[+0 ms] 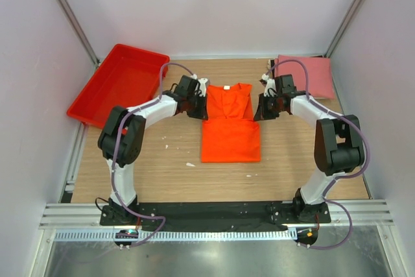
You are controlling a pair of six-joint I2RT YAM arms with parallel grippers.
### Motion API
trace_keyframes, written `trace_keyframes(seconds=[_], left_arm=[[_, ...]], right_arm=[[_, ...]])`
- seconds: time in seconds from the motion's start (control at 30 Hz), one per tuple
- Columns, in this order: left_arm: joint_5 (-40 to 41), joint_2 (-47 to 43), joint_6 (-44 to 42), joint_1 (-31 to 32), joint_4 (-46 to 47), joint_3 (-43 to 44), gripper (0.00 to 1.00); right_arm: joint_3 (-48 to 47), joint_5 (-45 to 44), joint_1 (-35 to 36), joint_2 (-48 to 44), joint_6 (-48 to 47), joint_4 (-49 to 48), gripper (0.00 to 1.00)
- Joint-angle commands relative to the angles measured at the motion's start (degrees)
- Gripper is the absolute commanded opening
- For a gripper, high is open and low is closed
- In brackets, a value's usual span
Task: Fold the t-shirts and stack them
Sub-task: Fold the tshirt
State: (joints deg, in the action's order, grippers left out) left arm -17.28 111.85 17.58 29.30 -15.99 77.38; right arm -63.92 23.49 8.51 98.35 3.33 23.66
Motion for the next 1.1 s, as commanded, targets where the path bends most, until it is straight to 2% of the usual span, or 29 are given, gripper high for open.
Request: trace_keyframes(seconds=[0.0, 0.37, 0.67, 0.8, 0.9, 0.93, 1.07], left_arm=[[2.8, 0.1, -0.5, 0.2, -1.1, 3.2, 0.0], [6.1, 0.8, 0.0, -0.1, -2.8, 4.4, 0.0], [4.2, 4.6, -0.3, -0.8, -4.7, 6.7, 0.01], [7.3, 5.8, -0.7, -0.8, -8.7, 10.0, 0.14], [9.3, 5.9, -0.2, -0.8, -12.7, 12.4, 0.16], [10.4, 5.4, 0.2, -0.8, -13.4, 13.1, 0.18], [14.5, 2.0, 1.6, -0.8, -16.2, 13.1, 0.24]], right_arm=[[-2.8, -1.4, 0.2, -0.3, -0.9, -1.7, 0.01], [-3.8, -1.3, 0.2, 1.3, -0.8, -2.7, 0.01], [-5.0, -0.8, 0.2, 4.3, 0.4, -3.9, 0.01], [-7.1, -3.1, 0.2, 5.9, 0.6, -1.8, 0.11], [-10.1, -6.7, 0.2, 6.1, 1.8, 0.8, 0.22], [-11.1, -7.6, 0.2, 5.9, 2.5, 1.8, 0.29], [-12.9, -9.4, 0.4, 2.4, 6.5, 7.4, 0.41]])
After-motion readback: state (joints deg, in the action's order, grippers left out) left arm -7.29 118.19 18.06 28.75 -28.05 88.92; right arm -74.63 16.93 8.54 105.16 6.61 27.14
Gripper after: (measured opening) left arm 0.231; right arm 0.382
